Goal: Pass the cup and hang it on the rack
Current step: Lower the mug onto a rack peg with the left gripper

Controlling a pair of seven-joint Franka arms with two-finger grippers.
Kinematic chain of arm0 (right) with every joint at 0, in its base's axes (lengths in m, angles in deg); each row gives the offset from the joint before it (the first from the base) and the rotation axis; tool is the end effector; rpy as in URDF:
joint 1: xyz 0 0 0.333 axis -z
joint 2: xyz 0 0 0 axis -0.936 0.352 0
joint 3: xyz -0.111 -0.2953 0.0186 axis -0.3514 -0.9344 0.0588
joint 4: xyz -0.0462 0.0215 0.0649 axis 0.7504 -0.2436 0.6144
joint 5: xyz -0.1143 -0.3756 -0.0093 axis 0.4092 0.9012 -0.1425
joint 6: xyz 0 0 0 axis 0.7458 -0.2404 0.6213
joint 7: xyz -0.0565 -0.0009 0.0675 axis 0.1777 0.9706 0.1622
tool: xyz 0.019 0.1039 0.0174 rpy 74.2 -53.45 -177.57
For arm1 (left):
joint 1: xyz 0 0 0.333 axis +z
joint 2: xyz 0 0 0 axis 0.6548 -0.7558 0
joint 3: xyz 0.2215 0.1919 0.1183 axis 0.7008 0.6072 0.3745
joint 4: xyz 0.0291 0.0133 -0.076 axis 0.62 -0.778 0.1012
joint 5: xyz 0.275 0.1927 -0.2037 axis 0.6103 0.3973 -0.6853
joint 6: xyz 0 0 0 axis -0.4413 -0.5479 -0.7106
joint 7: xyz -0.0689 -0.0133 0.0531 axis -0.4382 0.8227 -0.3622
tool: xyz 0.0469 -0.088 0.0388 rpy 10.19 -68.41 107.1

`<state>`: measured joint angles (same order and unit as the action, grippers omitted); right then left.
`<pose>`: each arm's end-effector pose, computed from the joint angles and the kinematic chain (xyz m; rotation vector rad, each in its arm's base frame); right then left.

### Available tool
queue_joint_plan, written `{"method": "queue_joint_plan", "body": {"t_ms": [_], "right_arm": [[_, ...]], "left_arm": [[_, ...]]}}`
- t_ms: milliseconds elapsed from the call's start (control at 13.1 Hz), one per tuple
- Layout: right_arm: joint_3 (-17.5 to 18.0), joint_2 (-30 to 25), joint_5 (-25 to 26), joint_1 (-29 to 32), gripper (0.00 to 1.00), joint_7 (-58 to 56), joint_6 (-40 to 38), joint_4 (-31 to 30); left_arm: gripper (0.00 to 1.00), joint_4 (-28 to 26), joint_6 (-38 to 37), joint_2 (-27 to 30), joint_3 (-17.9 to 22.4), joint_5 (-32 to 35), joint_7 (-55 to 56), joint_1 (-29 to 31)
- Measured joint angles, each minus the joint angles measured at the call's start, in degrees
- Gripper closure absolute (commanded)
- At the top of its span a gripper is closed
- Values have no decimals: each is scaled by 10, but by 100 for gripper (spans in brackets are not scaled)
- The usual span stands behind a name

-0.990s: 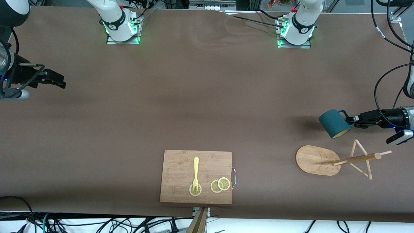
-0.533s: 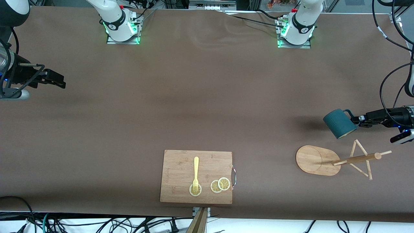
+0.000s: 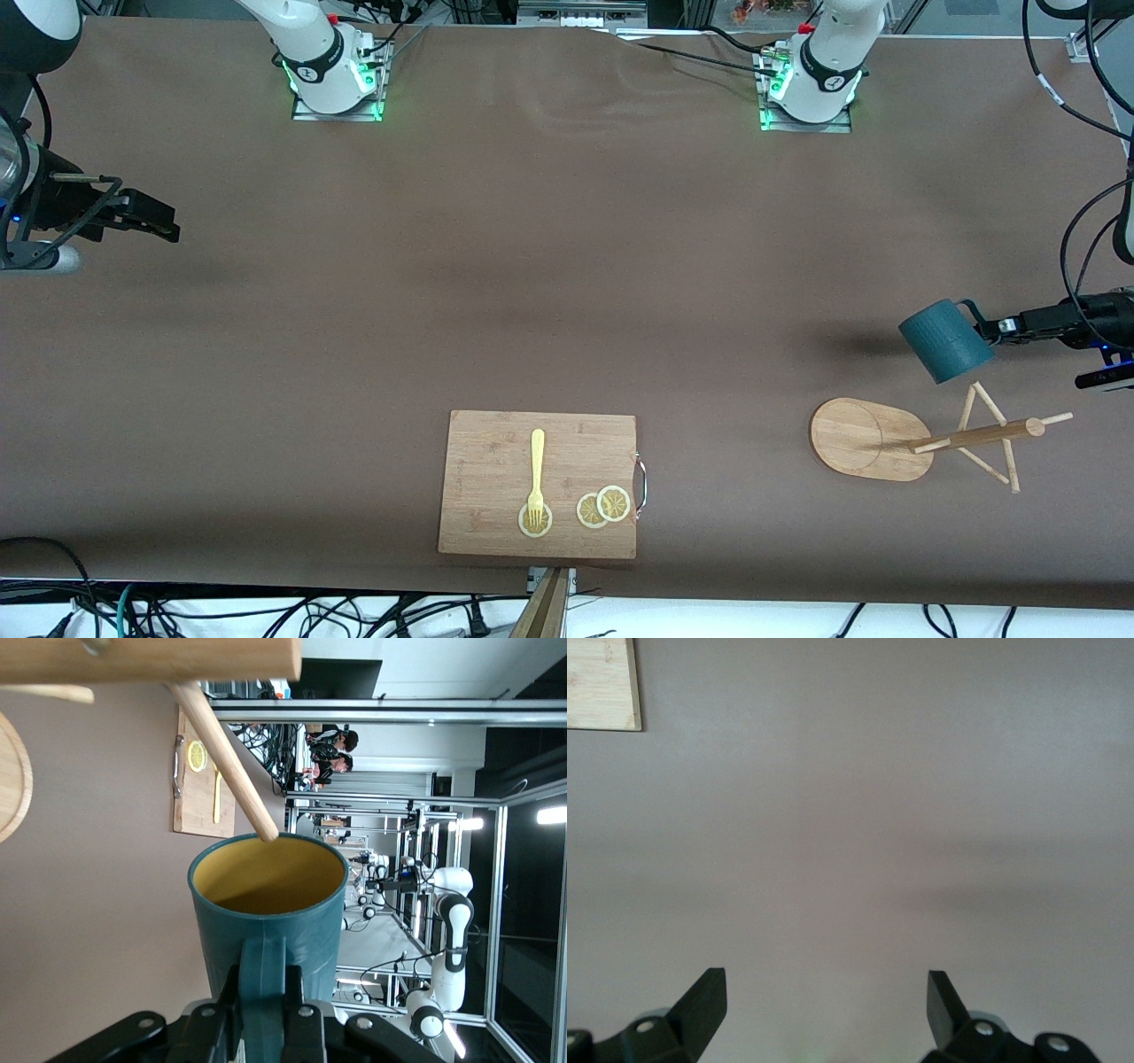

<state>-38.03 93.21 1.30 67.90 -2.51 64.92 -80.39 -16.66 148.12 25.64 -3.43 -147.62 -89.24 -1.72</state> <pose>0.5828 0.0132 0.5837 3.1216 0.0119 -0.1566 0.6150 0.2479 0.2959 1.7064 0.1080 0.0284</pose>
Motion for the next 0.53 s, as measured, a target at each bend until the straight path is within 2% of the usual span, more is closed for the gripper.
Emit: {"method": "queue_joint_plan", "body": {"t_ms": [229,533], "right_arm": [[0,0,0,0,0,0,0,0],[0,0,0,1,0,0,0,0]], "left_arm": [[100,26,-1,-10,0,-13,39,0],[100,29,-1,-24,0,-50,76,0]]}}
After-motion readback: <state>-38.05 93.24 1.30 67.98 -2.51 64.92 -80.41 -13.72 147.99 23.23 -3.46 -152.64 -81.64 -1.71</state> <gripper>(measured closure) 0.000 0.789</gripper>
